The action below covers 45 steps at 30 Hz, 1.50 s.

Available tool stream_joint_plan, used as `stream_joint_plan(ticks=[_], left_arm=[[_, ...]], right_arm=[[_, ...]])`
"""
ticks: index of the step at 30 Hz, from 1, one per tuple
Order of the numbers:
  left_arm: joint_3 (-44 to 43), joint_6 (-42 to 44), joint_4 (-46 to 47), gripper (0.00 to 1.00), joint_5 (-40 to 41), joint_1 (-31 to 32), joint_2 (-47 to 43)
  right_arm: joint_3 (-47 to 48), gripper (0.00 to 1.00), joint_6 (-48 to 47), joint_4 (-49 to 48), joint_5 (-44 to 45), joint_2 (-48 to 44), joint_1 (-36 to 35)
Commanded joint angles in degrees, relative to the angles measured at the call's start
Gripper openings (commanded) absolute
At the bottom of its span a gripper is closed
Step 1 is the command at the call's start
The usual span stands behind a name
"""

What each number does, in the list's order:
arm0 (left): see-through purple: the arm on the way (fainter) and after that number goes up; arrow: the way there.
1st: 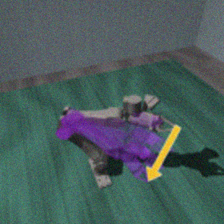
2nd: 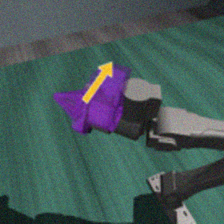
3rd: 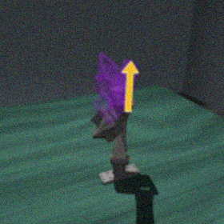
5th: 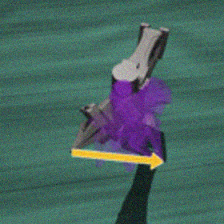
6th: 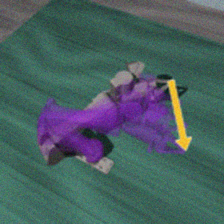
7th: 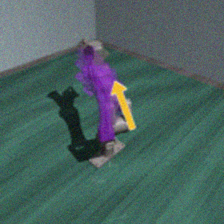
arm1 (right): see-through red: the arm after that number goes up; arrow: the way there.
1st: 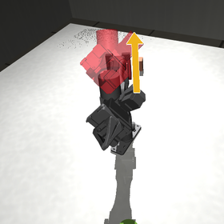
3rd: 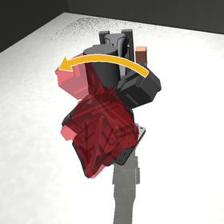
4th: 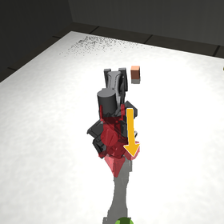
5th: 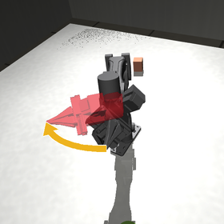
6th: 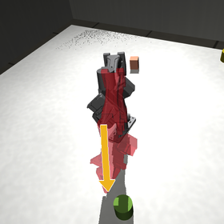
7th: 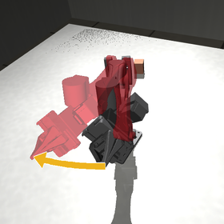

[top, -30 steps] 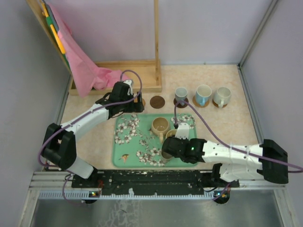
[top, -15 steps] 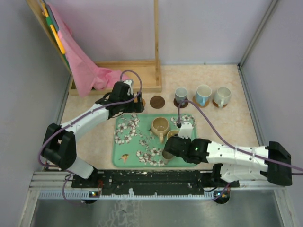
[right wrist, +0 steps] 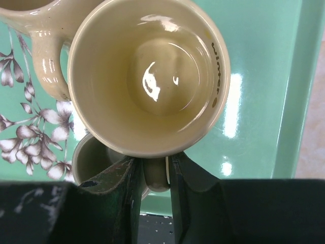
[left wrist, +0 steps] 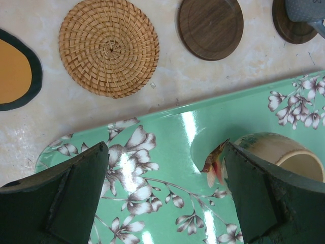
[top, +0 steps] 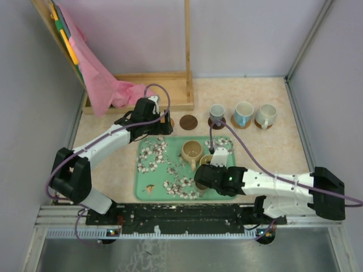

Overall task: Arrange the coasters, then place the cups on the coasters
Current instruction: Pick up the cup from the tray.

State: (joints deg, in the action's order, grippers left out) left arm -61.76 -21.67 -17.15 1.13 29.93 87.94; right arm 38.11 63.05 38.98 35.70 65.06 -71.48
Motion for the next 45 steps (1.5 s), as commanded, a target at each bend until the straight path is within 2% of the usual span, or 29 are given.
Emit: stream_joint_plan(ticks=[1, 12, 26, 35, 36, 41, 45], left_arm=[[0.43, -0.19, -0.19, 1.00, -0.35, 0.31, -1.63], [-0.09, -0.55, 0.09, 1.00, -0.99, 0.32, -0.63], [0.06, -0.44, 0.01, 1.00, -1.08, 0.31, -0.67], [0.06, -0.48, 0.01, 1.00, -1.13, 0.35, -0.50], [0.10, -0.54, 0.01, 1.00, -1.13, 0.36, -0.47], [-0.10, -0.52, -0.04, 1.00, -1.18, 0.33, -0.44], [-0.33, -0.34, -0.17, 1.00, -1.12, 0.30, -0.49]], right_arm=[[-1.02, 0.25, 1.14, -1.31, 3.31, -0.11, 0.46], [-1.62, 0.25, 1.59, 2.38, 4.97, -8.21, 0.40], [-3.42, 0.25, 1.82, -0.69, 3.85, -3.19, 1.00], [-3.89, 0.25, 2.16, -0.71, 4.72, -4.12, 1.75], [-4.04, 0.23, 2.01, -0.74, 4.70, -4.17, 1.99], [-4.05, 0.01, 1.60, -1.18, 4.45, -3.91, 2.65], [-3.53, 0.00, 1.47, -0.95, 4.85, -3.72, 2.66]])
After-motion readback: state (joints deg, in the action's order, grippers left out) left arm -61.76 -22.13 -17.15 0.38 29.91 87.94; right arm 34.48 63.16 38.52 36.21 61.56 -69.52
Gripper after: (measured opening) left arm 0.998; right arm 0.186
